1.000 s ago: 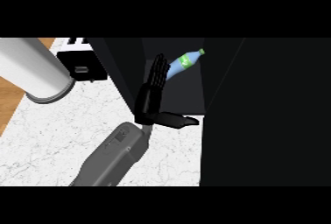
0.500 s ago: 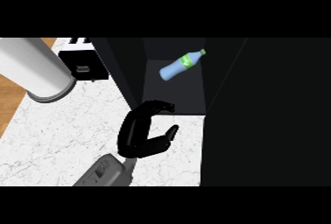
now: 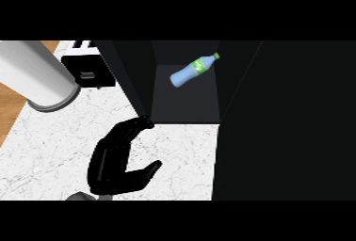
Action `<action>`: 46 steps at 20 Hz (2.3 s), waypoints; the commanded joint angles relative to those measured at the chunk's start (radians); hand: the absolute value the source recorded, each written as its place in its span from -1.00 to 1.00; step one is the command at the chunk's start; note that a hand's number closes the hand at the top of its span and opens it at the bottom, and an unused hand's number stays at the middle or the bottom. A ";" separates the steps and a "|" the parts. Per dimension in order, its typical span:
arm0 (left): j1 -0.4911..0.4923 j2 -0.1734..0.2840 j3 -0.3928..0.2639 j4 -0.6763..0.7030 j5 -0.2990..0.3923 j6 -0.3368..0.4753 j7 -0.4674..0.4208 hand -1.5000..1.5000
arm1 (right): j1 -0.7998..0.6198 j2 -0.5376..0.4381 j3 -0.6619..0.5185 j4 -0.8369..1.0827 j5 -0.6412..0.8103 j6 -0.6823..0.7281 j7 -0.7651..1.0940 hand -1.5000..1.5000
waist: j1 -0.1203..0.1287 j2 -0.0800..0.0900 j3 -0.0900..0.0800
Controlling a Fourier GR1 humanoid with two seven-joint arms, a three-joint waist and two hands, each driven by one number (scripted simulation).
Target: Pick up the bottled water, place it into the cabinet and close the cabinet
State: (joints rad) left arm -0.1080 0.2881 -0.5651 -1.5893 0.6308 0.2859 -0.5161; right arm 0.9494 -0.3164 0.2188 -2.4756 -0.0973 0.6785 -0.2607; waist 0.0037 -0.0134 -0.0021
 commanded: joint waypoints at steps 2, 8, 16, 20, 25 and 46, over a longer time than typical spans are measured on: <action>0.129 0.110 0.088 -0.119 0.061 -0.059 -0.022 -1.00 | 0.019 -0.014 0.067 -0.214 0.119 0.009 0.036 1.00 | 0.001 0.003 -0.001; 0.300 0.182 0.144 -0.220 0.151 -0.140 -0.038 -1.00 | 0.040 -0.092 0.241 -0.220 0.188 0.091 0.073 1.00 | 0.017 -0.006 -0.004; 0.369 0.263 0.226 -0.264 0.208 -0.195 -0.022 -1.00 | -0.098 -0.114 0.403 -0.225 0.262 0.085 0.176 1.00 | 0.037 -0.012 -0.011; 0.401 0.305 0.277 -0.291 0.237 -0.234 -0.028 -1.00 | -0.078 -0.063 0.499 -0.207 0.210 0.001 0.218 1.00 | 0.042 0.000 -0.013; 0.454 0.349 0.300 -0.332 0.274 -0.295 -0.019 -1.00 | -0.107 -0.006 0.592 -0.101 0.141 -0.057 0.200 1.00 | 0.091 0.011 -0.011; 0.453 0.455 0.371 -0.312 0.321 -0.460 0.001 -1.00 | -0.449 -0.089 0.493 -0.032 0.136 -0.075 0.326 -1.00 | 0.243 0.048 -0.026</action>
State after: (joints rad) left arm 0.3545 0.7309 -0.1997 -1.9071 0.9483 -0.1592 -0.5228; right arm 0.6099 -0.3811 0.5731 -2.4881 -0.0271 0.5305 -0.0401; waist 0.2203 0.0255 -0.0267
